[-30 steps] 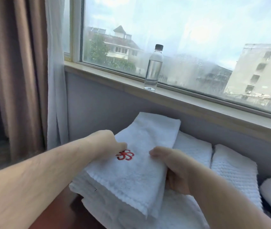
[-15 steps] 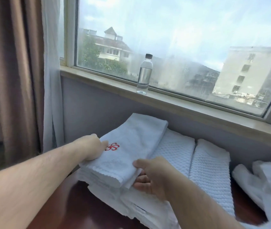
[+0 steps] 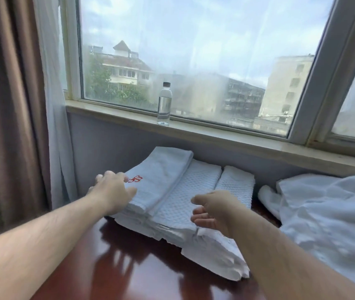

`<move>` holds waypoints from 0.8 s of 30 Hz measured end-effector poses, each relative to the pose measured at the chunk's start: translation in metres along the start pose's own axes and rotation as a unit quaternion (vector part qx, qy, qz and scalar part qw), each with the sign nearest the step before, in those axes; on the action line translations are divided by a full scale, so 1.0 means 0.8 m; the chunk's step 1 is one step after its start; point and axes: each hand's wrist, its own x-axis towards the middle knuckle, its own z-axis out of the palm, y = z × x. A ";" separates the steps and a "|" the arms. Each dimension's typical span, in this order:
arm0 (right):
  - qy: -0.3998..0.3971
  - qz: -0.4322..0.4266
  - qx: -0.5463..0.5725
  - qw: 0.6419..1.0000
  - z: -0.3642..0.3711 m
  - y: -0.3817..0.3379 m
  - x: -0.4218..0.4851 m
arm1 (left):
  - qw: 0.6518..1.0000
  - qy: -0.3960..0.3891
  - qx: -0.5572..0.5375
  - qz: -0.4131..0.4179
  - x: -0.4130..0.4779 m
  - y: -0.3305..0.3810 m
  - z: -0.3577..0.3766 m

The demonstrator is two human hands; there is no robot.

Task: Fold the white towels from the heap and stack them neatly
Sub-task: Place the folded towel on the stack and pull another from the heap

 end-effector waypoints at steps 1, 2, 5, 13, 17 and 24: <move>0.013 -0.003 0.004 1.000 -0.015 0.003 -0.012 | 1.000 -0.001 -0.003 0.016 -0.011 0.013 0.002; 0.025 -0.005 0.009 1.000 -0.030 0.008 -0.024 | 1.000 -0.003 -0.002 0.029 -0.021 0.028 0.006; 0.062 -0.004 0.009 0.998 -0.079 0.027 -0.059 | 0.996 -0.029 -0.013 0.084 -0.049 0.077 0.024; 0.185 0.009 0.028 0.982 -0.246 0.092 -0.161 | 0.954 -0.125 -0.068 0.263 -0.137 0.248 0.114; 0.259 0.024 0.008 0.966 -0.322 0.142 -0.198 | 0.919 -0.145 -0.114 0.348 -0.190 0.326 0.167; 0.485 -0.011 -0.136 0.864 -0.456 0.215 -0.232 | 0.854 -0.105 -0.119 0.496 -0.258 0.448 0.239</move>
